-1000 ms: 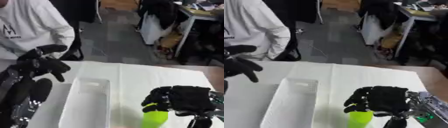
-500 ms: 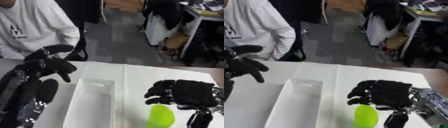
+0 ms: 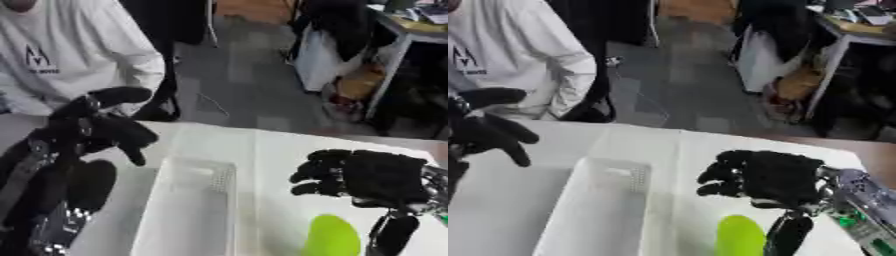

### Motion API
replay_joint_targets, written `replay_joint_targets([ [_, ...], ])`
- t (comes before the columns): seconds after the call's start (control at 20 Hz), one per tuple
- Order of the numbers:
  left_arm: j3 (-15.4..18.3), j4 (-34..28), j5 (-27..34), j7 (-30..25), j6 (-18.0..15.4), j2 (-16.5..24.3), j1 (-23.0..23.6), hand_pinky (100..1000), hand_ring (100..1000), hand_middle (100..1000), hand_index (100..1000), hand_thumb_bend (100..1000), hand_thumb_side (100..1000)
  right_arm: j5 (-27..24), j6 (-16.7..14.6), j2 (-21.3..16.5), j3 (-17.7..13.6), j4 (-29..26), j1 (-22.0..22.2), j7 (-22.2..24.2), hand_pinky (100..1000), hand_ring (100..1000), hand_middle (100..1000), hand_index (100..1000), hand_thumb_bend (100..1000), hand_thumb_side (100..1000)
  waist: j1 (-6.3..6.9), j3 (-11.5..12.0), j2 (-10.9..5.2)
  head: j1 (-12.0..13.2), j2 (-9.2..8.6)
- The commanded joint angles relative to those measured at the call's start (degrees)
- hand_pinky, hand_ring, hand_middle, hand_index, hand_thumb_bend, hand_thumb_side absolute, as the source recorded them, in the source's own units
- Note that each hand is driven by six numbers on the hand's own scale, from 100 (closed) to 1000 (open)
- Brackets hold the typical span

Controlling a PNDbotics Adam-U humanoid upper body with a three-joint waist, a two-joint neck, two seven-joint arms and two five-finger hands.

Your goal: Pick up objects on the table and place them in the box.

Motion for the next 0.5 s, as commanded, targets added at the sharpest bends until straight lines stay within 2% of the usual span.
replay_joint_targets([
  [0.05,0.0,-0.8,0.3,-0.3,-0.1,0.0,-1.2,474,620,852,673,253,755,4.3,-1.4,-1.4,-1.2,-0.4,-1.3,-0.7,1000,955,910,955,909,504,0.16,0.1,-0.81,-0.2,-1.06],
  [0.3,0.0,-0.8,0.4,-0.3,-0.1,0.0,-1.4,474,620,852,672,253,754,9.2,-2.5,-1.4,-1.3,0.1,-1.4,-2.4,1000,958,910,953,899,522,0.15,0.1,-0.75,-0.1,-1.25],
  [0.4,0.0,-0.8,0.4,-0.4,-0.1,0.0,-1.4,475,620,852,672,255,757,9.8,-2.9,-1.4,-1.2,0.4,-1.3,-3.0,1000,952,907,951,924,545,0.14,0.1,-0.77,0.1,-1.26],
  [0.5,0.0,-0.8,0.4,-0.3,-0.1,0.1,-1.3,475,620,852,672,253,754,9.7,-3.5,-1.3,-0.9,0.7,-1.0,-3.1,1000,948,906,949,891,545,0.16,0.0,-0.79,0.2,-1.02],
])
